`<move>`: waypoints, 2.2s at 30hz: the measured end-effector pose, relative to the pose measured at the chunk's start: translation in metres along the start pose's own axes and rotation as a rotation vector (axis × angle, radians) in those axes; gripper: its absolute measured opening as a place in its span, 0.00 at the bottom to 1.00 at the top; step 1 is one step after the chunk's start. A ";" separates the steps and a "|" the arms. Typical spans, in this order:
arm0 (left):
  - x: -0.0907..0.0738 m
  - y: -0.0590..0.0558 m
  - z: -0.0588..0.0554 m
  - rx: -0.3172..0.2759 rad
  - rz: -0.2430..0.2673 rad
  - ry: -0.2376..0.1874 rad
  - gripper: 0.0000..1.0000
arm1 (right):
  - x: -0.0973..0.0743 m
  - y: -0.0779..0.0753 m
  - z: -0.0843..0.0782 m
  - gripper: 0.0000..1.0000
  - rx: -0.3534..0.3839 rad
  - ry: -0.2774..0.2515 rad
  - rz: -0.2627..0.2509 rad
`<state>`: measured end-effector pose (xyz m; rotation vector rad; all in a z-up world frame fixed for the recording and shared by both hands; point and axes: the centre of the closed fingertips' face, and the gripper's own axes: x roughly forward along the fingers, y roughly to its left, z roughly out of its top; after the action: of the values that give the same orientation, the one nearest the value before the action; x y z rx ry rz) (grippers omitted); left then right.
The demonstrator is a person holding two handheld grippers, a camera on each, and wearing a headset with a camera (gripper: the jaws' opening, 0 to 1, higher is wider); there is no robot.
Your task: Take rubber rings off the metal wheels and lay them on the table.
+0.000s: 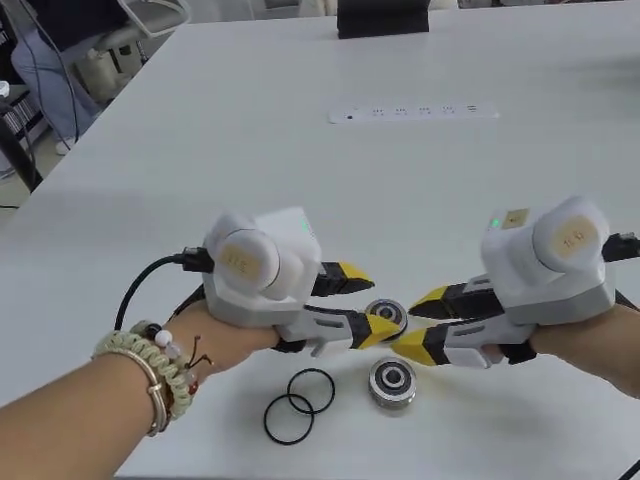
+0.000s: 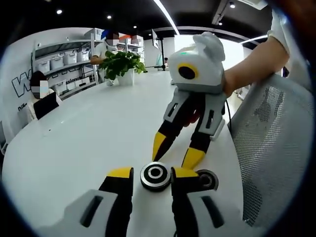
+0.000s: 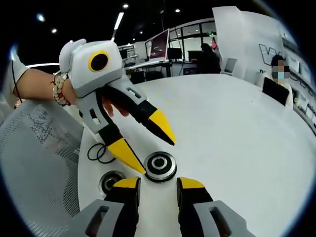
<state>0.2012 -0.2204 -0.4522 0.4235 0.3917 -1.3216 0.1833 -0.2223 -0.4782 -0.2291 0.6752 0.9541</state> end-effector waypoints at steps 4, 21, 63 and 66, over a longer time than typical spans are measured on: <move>0.001 -0.001 -0.001 -0.008 0.001 0.001 0.16 | 0.001 0.001 -0.001 0.27 -0.009 0.007 0.000; 0.004 -0.007 -0.006 -0.043 0.002 0.021 0.07 | 0.002 -0.004 0.003 0.24 0.026 -0.020 -0.027; 0.003 -0.001 -0.006 -0.059 0.027 0.009 0.07 | -0.001 -0.011 0.000 0.00 -0.054 0.044 -0.063; 0.003 -0.001 -0.006 -0.060 0.028 0.012 0.07 | -0.001 -0.013 -0.001 0.00 -0.052 0.047 -0.076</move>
<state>0.2003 -0.2200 -0.4594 0.3857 0.4322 -1.2772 0.1932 -0.2308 -0.4793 -0.3218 0.6807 0.8959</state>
